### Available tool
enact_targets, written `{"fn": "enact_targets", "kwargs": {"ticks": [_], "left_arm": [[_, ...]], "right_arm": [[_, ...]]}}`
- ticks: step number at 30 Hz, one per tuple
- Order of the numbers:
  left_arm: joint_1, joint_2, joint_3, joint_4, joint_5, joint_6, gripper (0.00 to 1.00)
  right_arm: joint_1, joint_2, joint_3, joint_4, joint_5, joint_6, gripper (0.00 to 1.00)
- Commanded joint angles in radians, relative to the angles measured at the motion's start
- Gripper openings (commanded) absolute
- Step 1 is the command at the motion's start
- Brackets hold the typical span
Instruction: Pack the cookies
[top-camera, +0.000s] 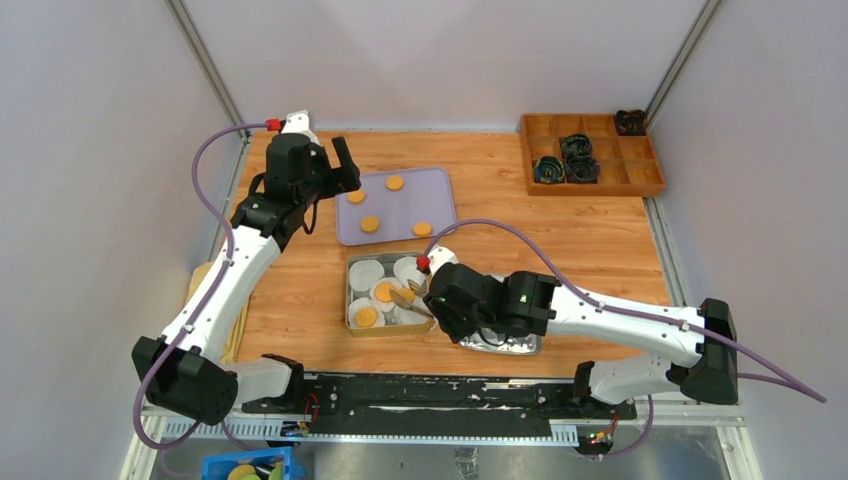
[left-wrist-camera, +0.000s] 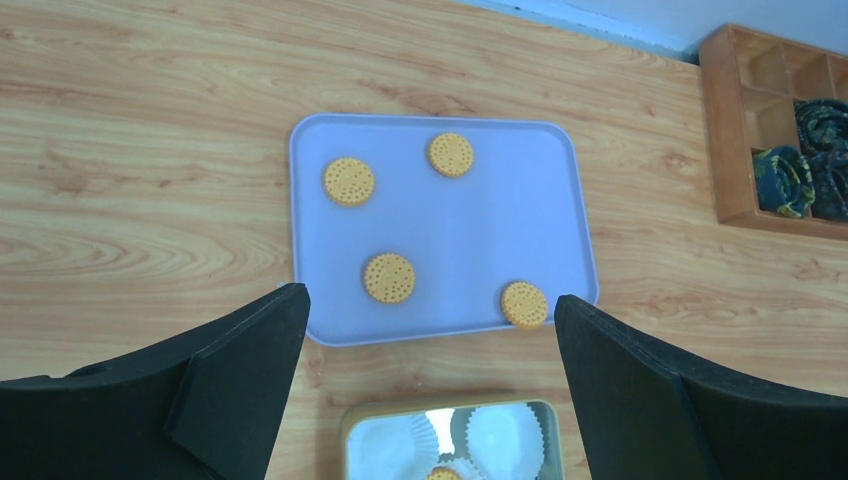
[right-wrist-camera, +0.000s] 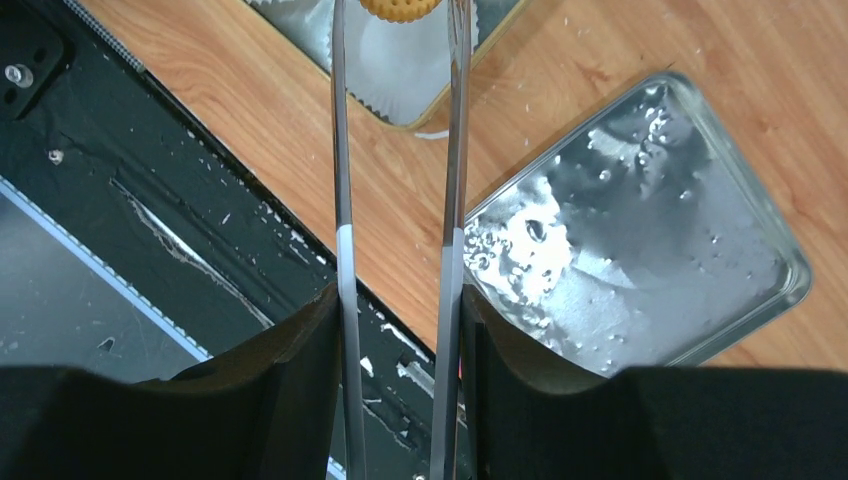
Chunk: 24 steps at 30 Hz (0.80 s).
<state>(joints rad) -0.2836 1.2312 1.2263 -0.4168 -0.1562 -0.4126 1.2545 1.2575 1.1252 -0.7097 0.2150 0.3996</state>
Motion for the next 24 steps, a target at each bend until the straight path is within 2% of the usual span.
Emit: {"fn": "enact_targets", "kwargs": {"ticks": [1, 12, 19, 24], "left_arm": [[0.004, -0.028, -0.011, 0.009, 0.013, -0.003, 1.0], [0.004, -0.039, -0.011, 0.001, 0.017, -0.002, 1.0], [0.004, -0.043, -0.007, -0.003, 0.021, 0.004, 1.0], [0.004, -0.05, -0.005, -0.004, 0.018, 0.007, 1.0]], "right_arm": [[0.041, 0.007, -0.014, -0.037, 0.036, 0.072, 0.24], [0.067, 0.023, -0.023, -0.089, 0.08, 0.107, 0.42], [0.071, 0.027, -0.016, -0.098, 0.08, 0.112, 0.57], [0.076, 0.007, -0.001, -0.104, 0.109, 0.113, 0.57]]}}
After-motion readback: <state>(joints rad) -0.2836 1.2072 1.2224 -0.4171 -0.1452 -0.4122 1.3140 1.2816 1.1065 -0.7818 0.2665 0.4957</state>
